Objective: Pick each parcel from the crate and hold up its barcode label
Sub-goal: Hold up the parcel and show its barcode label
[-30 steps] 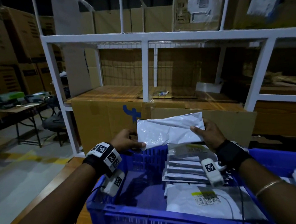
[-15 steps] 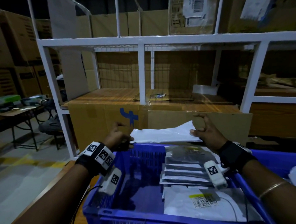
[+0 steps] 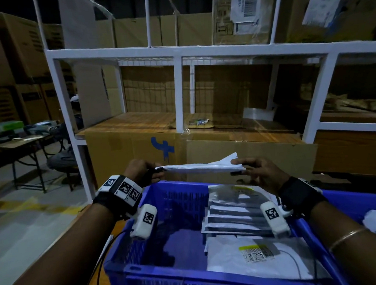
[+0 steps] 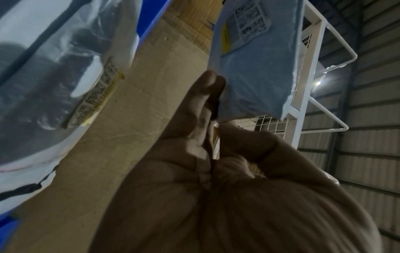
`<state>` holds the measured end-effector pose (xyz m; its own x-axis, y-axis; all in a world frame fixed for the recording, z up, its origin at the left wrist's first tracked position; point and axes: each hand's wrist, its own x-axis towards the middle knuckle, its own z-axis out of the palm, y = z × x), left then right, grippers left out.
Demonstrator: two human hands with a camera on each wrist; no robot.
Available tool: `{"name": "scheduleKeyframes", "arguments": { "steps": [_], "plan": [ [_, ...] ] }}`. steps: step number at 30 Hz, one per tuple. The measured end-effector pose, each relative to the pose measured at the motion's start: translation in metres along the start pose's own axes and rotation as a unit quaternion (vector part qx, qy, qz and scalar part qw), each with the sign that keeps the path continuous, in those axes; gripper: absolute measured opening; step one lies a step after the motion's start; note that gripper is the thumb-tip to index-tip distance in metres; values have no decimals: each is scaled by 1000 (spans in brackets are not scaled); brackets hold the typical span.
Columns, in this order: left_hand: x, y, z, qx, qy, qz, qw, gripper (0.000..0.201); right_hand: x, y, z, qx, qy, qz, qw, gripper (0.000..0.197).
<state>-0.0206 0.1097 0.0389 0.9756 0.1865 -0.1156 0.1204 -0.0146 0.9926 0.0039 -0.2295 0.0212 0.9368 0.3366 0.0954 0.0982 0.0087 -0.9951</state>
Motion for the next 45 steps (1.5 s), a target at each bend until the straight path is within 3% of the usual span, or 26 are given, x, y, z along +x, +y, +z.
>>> {"name": "scheduleKeyframes", "arguments": {
  "steps": [2, 4, 5, 7, 12, 18, 22, 26, 29, 32, 36, 42, 45],
  "plan": [
    [-2, 0, -2, 80, 17, 23, 996, 34, 1, -1, 3, -33, 10, -2, 999, 36],
    [-4, 1, -1, 22, 35, 28, 999, 35, 3, 1, 7, -73, 33, -13, 997, 31],
    [-2, 2, -1, -62, 33, 15, 997, 34, 2, 1, 10, -90, 47, -25, 994, 24],
    [-2, 0, -2, -24, 17, 43, 999, 35, 2, 1, 12, -116, 79, -46, 989, 17],
    [-1, -6, -3, 53, -22, 86, 995, 25, 6, 3, 10, -182, 121, -80, 973, 30],
    [-5, -7, 0, 66, -16, 70, 995, 21, 7, 6, 14, -104, 111, -43, 987, 19],
    [-4, -10, 4, 72, -29, 47, 996, 23, 8, 8, 21, -153, 145, -71, 975, 30],
    [0, -12, 1, 81, -15, 64, 995, 23, 6, 8, 21, -154, 173, -81, 969, 43],
    [2, -14, 2, 101, 7, 81, 992, 23, 5, 7, 23, -148, 171, -80, 971, 40],
    [6, -16, 1, 120, 12, 89, 989, 25, 5, 5, 24, -127, 137, -60, 981, 17],
    [12, -18, -4, 111, -4, 77, 991, 27, 6, 7, 18, -117, 102, -30, 987, 35],
    [15, -21, -2, 76, -30, 87, 993, 27, 7, 14, 17, -110, 131, -47, 984, 32],
    [20, -22, -6, 67, -6, 113, 991, 34, 6, 14, 17, -90, 96, -39, 991, 46]
  ]
}}
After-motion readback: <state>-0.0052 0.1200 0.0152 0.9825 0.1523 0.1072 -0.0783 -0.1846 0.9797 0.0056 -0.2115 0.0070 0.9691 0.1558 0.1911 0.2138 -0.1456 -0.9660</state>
